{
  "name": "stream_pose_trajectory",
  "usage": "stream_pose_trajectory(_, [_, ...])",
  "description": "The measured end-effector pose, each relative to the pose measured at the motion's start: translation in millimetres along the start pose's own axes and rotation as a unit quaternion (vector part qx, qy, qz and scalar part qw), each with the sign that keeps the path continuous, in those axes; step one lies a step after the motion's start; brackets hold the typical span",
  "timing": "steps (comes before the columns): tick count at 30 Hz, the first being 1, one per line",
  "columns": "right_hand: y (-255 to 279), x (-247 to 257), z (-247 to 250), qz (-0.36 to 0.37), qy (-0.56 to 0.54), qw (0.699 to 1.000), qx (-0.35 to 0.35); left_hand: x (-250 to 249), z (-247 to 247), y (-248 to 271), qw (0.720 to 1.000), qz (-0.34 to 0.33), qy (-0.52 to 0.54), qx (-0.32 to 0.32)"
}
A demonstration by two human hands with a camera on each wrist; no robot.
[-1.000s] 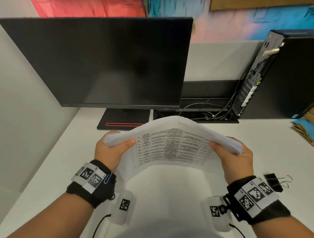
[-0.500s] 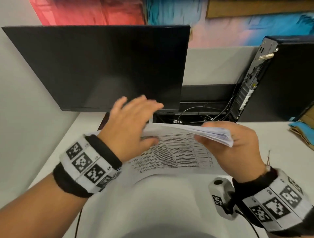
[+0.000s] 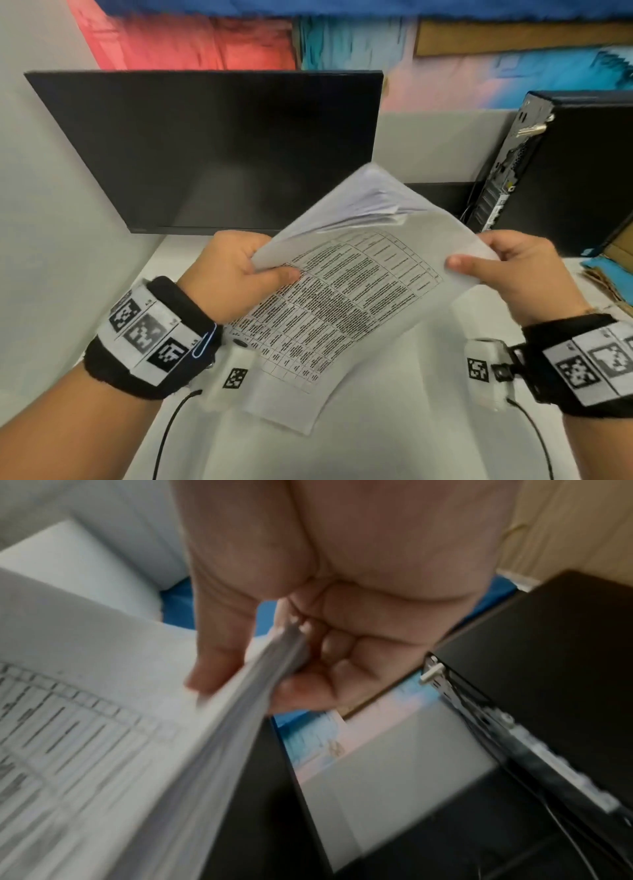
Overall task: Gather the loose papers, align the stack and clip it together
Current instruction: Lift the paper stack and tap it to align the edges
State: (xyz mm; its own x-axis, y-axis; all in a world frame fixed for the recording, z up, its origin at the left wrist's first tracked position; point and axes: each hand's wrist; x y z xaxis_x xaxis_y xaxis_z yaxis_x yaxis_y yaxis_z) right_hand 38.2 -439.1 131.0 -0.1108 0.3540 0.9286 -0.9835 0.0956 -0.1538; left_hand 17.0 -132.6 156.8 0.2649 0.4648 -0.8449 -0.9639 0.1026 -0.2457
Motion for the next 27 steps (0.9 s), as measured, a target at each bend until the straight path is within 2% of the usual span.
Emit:
stream_pose_trajectory(1, [0,-2,-4,-0.008,-0.094,0.995,0.01,0,1,0,1.0,0.004,0.026,-0.015])
stream_pose_trajectory(3, [3,-3,-18,-0.013,-0.248,0.967,0.049,0,1,-1,0.995,0.015,0.089,-0.035])
stream_pose_trajectory(5, [11,4,-35,-0.001,-0.302,0.951,0.066,-1,-4,-1,0.988,0.015,0.142,-0.053])
stream_pose_trajectory(8, [23,20,-54,0.029,-0.256,0.966,-0.028,1,-19,3,0.979,-0.005,0.175,-0.104])
stream_pose_trajectory(10, [28,29,-61,0.057,-0.216,0.971,-0.08,5,-32,7,0.967,-0.012,0.201,-0.16])
stream_pose_trajectory(13, [33,29,-70,0.062,-0.151,0.983,-0.08,13,-52,14,0.951,-0.005,0.229,-0.206])
stream_pose_trajectory(17, [30,13,-77,0.031,-0.105,0.993,-0.046,29,-69,17,0.953,0.045,0.237,-0.184])
stream_pose_trajectory(20, [28,17,-70,0.042,-0.098,0.992,-0.064,29,-68,13,0.961,0.054,0.222,-0.155])
stream_pose_trajectory(22, [27,24,-63,0.083,-0.089,0.988,-0.098,22,-62,11,0.963,0.019,0.216,-0.158])
stream_pose_trajectory(25, [26,36,-53,0.176,-0.043,0.971,-0.154,-1,-47,9,0.963,-0.095,0.204,-0.145])
stream_pose_trajectory(27, [21,37,-50,0.229,0.028,0.957,-0.176,-12,-40,5,0.959,-0.172,0.191,-0.123])
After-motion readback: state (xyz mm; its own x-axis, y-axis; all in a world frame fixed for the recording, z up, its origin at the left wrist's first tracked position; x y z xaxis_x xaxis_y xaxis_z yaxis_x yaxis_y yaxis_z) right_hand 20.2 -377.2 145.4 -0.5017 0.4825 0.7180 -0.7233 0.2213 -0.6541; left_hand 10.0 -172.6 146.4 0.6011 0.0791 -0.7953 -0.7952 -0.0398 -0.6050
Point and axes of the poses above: each hand's wrist, its own y-axis away from the middle knuckle, its own z-axis out of the back of the hand, x = y × z, and after that the axes turned 10 degrees about y, right-handed
